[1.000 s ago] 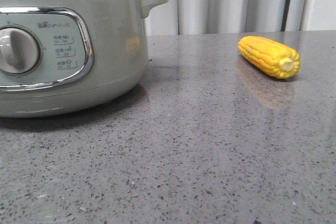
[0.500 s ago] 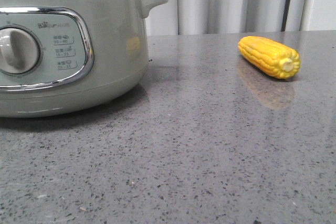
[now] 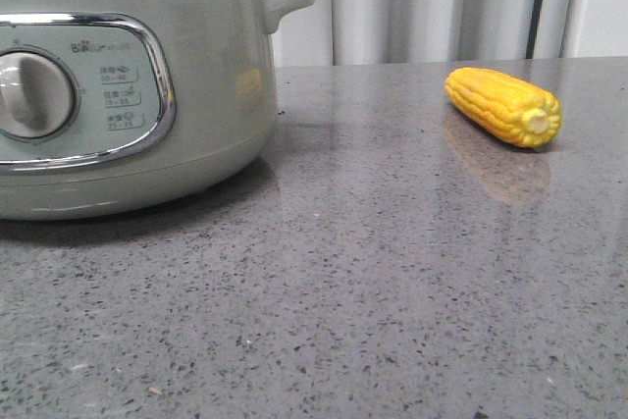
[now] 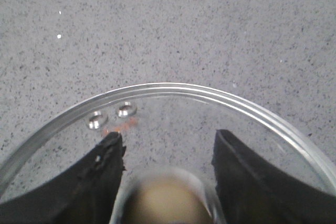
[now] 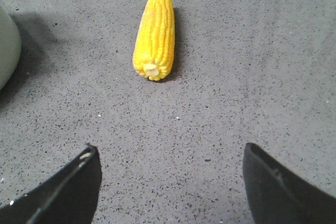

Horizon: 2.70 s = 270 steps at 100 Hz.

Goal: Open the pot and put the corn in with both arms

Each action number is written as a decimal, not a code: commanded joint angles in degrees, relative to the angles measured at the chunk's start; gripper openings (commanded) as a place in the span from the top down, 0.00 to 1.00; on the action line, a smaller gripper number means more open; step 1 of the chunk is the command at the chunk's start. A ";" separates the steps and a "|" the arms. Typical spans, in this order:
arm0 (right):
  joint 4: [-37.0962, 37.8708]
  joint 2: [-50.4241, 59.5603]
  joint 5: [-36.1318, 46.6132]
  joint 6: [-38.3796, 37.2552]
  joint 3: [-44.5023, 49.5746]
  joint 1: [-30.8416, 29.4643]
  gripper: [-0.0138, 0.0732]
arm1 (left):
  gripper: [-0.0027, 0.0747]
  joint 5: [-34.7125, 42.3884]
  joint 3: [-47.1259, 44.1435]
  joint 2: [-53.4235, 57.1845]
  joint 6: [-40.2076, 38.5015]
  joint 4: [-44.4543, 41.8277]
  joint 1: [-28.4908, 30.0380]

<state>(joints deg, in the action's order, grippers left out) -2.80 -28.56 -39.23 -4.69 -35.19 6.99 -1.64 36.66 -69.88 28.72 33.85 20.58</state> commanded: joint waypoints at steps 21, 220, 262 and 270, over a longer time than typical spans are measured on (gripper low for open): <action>-0.98 -0.72 4.43 0.40 -2.40 0.19 0.28 | 0.47 3.34 2.01 2.80 -0.21 1.45 -1.08; -10.66 -56.35 -5.72 11.16 -57.48 10.05 0.92 | 0.47 -4.36 3.11 42.35 1.46 -0.51 -25.93; -11.86 -62.86 0.20 11.16 -66.38 32.61 0.92 | 0.48 -4.36 3.01 40.19 1.46 -0.51 -27.29; -11.86 -65.44 0.35 11.16 -66.38 32.88 0.91 | 0.49 -4.36 3.01 40.19 1.46 -0.51 -27.34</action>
<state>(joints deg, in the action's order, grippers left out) -14.37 -93.83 -43.55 5.84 -99.84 39.63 -9.32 37.79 -29.02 30.20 32.72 -6.17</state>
